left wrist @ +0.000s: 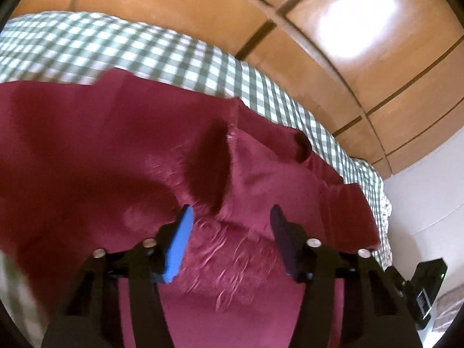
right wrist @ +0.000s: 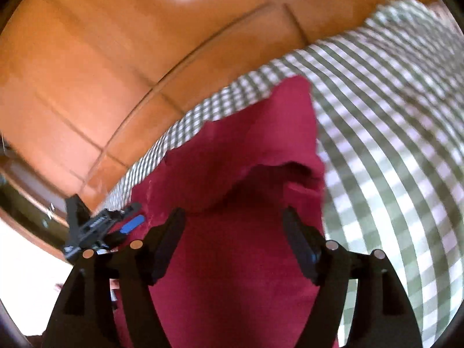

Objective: Fold small clothes

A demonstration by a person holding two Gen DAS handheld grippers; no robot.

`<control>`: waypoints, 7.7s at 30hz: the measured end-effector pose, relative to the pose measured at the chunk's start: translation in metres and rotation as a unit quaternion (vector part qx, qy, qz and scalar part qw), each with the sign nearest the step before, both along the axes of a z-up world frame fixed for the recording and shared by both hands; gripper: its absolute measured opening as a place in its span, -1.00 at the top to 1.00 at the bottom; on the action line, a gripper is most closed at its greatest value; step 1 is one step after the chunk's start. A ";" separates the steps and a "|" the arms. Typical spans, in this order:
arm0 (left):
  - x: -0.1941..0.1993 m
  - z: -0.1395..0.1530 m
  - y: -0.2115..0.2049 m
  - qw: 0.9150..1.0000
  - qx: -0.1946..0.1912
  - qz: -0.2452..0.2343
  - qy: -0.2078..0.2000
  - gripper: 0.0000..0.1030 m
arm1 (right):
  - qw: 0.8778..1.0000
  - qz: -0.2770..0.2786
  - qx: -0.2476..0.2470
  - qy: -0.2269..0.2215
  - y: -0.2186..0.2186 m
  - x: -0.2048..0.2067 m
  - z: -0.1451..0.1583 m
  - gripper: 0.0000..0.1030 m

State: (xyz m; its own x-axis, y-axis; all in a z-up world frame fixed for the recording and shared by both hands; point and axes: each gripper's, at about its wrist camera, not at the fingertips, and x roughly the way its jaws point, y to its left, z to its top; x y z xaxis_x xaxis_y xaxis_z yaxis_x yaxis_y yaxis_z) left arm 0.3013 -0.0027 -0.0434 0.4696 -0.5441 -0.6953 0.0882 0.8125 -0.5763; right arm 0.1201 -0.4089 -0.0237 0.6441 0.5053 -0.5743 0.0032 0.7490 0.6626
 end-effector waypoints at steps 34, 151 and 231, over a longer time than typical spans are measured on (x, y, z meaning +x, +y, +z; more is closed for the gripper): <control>-0.025 -0.010 0.046 0.979 0.182 0.066 -0.057 0.72 | 0.958 -0.019 -0.286 0.000 0.070 0.073 -0.035 -0.52; -0.112 0.030 0.100 0.969 0.174 0.147 -0.093 -0.36 | 0.960 -0.022 -0.278 -0.007 0.071 0.056 -0.023 0.72; -0.222 0.007 0.066 0.958 0.258 0.075 -0.104 -0.46 | 0.959 -0.004 -0.284 0.020 0.044 -0.090 -0.040 -0.68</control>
